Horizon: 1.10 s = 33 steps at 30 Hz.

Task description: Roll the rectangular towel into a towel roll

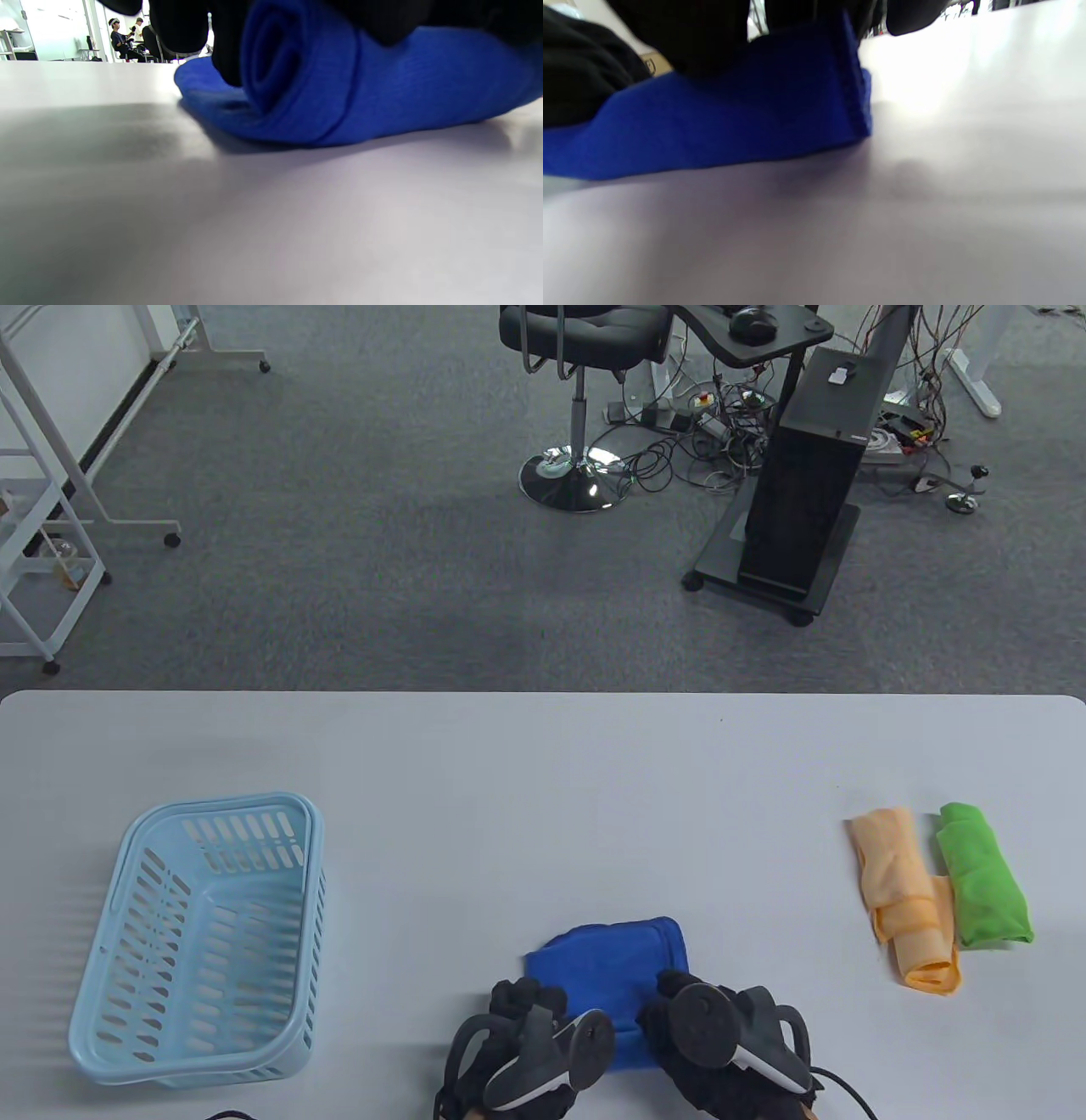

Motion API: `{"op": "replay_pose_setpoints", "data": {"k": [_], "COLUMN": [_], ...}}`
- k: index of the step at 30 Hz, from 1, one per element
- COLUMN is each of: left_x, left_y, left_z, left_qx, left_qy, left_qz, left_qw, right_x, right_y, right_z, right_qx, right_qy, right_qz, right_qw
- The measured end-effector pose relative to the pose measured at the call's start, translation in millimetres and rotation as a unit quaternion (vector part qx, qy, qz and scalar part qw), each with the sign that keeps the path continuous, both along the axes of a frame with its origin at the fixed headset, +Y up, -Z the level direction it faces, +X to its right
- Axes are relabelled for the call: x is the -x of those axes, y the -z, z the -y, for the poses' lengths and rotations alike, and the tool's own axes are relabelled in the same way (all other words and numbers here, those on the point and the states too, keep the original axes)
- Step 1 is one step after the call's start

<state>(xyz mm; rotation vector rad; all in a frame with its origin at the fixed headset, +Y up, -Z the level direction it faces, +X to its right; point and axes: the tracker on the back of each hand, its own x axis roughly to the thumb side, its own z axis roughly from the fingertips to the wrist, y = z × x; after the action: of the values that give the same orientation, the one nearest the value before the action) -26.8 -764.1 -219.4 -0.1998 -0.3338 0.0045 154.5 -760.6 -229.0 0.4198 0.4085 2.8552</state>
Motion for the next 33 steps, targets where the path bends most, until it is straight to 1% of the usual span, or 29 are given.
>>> {"op": "replay_pose_setpoints", "data": {"k": [4, 5, 7, 9, 11, 13, 16, 18, 20, 22, 24, 27, 30, 33], "left_x": [0, 0, -1, -2, -2, -1, -1, -2, -3, -4, -3, 0, 4, 8], "left_y": [0, 0, -1, -3, -4, -4, -3, -3, -3, -3, -4, -2, -1, 2], "left_z": [2, -1, -6, -8, -6, -3, -2, 2, 5, 5, 3, 1, 0, 2], "left_qx": [-0.002, -0.011, -0.031, -0.04, -0.022, -0.006, -0.002, 0.005, 0.011, 0.002, 0.005, 0.008, 0.012, 0.054], "left_qy": [0.0, 0.002, -0.02, -0.007, 0.017, 0.021, 0.044, 0.069, 0.077, 0.064, 0.063, 0.044, 0.021, -0.028], "left_qz": [-0.009, -0.01, -0.003, 0.005, 0.01, 0.017, 0.011, 0.006, 0.007, 0.016, 0.013, 0.006, 0.004, -0.008], "left_qw": [1.0, 1.0, 0.999, 0.999, 1.0, 1.0, 0.999, 0.998, 0.997, 0.998, 0.998, 0.999, 1.0, 0.998], "right_x": [2, 4, 5, 6, 6, 6, 7, 7, 7, 4, 3, 1, 2, 6], "right_y": [2, 2, 3, 3, 3, 3, 1, 0, 0, 0, -3, -4, -3, -3], "right_z": [7, 9, 11, 12, 12, 11, 9, 8, 8, 6, 3, -2, -3, 1], "right_qx": [0.008, 0.01, 0.008, -0.007, -0.006, -0.007, -0.013, -0.012, -0.01, -0.01, -0.002, -0.019, -0.022, -0.029], "right_qy": [-0.042, -0.053, -0.063, -0.063, -0.065, -0.067, -0.072, -0.066, -0.062, -0.052, -0.039, -0.03, -0.006, -0.026], "right_qz": [-0.001, 0.001, 0.005, 0.016, 0.019, 0.024, 0.026, 0.025, 0.023, 0.029, 0.028, 0.031, 0.011, -0.009], "right_qw": [0.999, 0.999, 0.998, 0.998, 0.998, 0.997, 0.997, 0.997, 0.998, 0.998, 0.999, 0.999, 1.0, 0.999]}}
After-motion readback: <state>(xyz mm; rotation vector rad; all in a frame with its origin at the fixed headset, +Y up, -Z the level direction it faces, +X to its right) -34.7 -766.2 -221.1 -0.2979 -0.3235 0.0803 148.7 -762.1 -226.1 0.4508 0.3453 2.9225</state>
